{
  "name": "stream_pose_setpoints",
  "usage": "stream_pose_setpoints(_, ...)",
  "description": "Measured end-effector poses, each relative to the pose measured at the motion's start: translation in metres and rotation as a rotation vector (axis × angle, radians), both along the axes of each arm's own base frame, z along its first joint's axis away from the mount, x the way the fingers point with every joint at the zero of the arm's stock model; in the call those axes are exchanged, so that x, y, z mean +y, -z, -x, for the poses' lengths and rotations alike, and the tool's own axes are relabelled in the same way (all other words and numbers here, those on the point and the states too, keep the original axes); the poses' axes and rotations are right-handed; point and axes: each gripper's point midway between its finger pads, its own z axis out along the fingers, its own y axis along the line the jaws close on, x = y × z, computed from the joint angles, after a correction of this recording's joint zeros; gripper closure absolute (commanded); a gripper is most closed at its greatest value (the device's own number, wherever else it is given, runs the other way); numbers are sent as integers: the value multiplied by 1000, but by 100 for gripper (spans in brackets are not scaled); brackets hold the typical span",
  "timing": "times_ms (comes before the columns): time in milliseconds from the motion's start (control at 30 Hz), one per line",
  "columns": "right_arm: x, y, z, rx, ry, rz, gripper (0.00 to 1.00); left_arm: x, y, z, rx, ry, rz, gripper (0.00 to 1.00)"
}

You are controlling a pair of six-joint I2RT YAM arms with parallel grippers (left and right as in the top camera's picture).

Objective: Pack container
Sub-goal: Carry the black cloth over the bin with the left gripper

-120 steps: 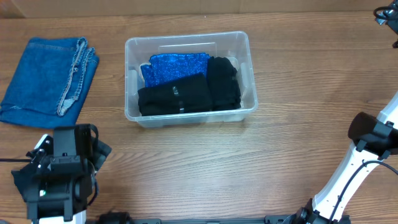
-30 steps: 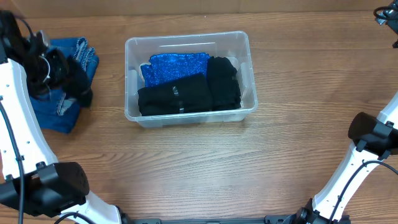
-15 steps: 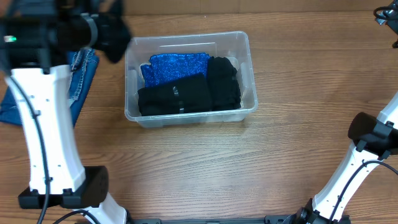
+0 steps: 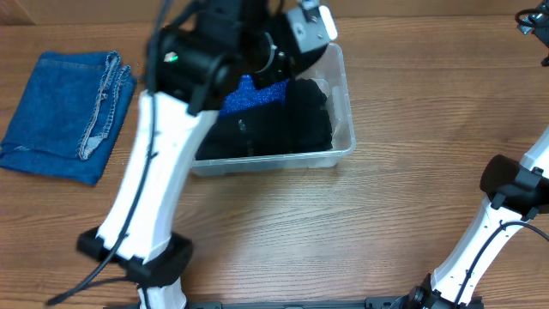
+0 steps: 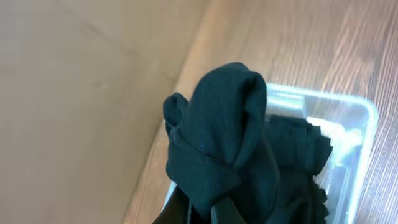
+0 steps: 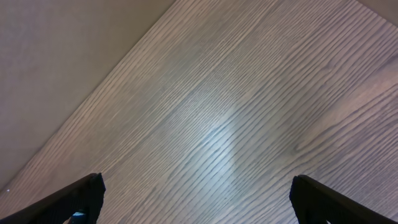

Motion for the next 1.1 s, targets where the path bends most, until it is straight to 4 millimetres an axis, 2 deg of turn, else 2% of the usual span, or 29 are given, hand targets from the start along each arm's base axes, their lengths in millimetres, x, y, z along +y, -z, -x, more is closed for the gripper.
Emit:
stream_pose_setpoints(67, 0, 0, 0, 0, 0, 0, 0, -10, 22, -10, 20, 27, -44, 96)
stream_pose_setpoints(133, 0, 0, 0, 0, 0, 0, 0, -23, 57, -26, 55, 57, -101, 96)
stream_pose_setpoints(233, 0, 0, 0, 0, -1, 0, 0, -31, 78, -38, 54, 91, -146, 96)
stream_pose_setpoints(433, 0, 0, 0, 0, 0, 0, 0, -45, 90, -55, -25, 168, -211, 96)
stream_pose_setpoints(600, 0, 0, 0, 0, -1, 0, 0, -46, 100, -61, -38, 191, -251, 96)
stream_pose_setpoints(767, 0, 0, 0, 0, 0, 0, 0, -44, 123, -69, -16, 187, -302, 96)
stream_pose_setpoints(800, 0, 0, 0, 0, -1, 1, 0, -44, 125, -70, -15, 189, -310, 84)
stream_pose_setpoints(833, 0, 0, 0, 0, -1, 0, 0, -44, 126, -70, -13, 191, -313, 64)
stream_pose_setpoints(900, 0, 0, 0, 0, 0, 0, 0, -42, 128, -68, -6, 192, -326, 48)
stream_pose_setpoints(967, 0, 0, 0, 0, 0, 0, 0, -42, 128, -68, 0, 181, -320, 41)
stream_pose_setpoints(1100, 0, 0, 0, 0, -1, 0, 0, -42, 129, -67, 11, 169, -310, 40)
